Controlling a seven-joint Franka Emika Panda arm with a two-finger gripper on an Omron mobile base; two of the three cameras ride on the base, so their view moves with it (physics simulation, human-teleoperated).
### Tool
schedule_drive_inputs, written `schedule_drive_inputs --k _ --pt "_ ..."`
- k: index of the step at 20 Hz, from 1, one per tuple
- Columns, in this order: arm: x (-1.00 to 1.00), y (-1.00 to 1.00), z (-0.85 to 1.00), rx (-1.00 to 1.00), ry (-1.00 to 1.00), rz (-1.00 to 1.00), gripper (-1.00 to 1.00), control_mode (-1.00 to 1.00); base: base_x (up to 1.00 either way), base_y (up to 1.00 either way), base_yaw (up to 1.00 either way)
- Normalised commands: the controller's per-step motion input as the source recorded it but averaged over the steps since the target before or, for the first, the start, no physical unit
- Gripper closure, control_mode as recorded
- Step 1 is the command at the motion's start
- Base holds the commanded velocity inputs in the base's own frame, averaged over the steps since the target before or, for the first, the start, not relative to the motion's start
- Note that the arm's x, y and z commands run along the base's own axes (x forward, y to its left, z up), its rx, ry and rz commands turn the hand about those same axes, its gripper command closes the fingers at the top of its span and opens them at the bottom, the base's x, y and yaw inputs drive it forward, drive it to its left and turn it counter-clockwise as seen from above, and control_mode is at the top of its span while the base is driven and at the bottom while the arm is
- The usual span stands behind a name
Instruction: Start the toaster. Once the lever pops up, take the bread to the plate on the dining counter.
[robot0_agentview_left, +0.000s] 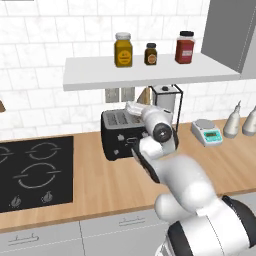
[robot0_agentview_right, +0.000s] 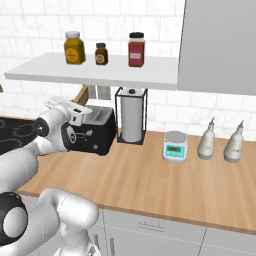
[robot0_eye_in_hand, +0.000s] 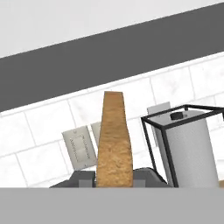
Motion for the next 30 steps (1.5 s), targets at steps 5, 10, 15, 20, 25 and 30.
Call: schedule_drive_inputs --k 5,10,15,20,25,30 --pt "-0.7 0.0 0.66 0.15 0.24 -0.1 1.0 -1.0 0.0 0.0 0.0" --pt "-0.82 0.0 0.32 0.15 0.38 -0.11 1.0 -1.0 0.0 0.0 0.0" --pt "-0.89 0.0 0.28 0.16 0.38 -0.1 1.0 -1.0 0.0 0.0 0.0" --pt "-0.84 -0.19 0.19 0.14 0.35 -0.07 1.0 -1.0 0.0 0.0 0.0" --pt "-0.54 -0.37 0.07 0.09 0.24 -0.04 1.0 -1.0 0.0 0.0 0.0" --pt "-0.45 -0.39 0.0 0.0 0.07 0.0 1.0 -1.0 0.0 0.0 0.0"
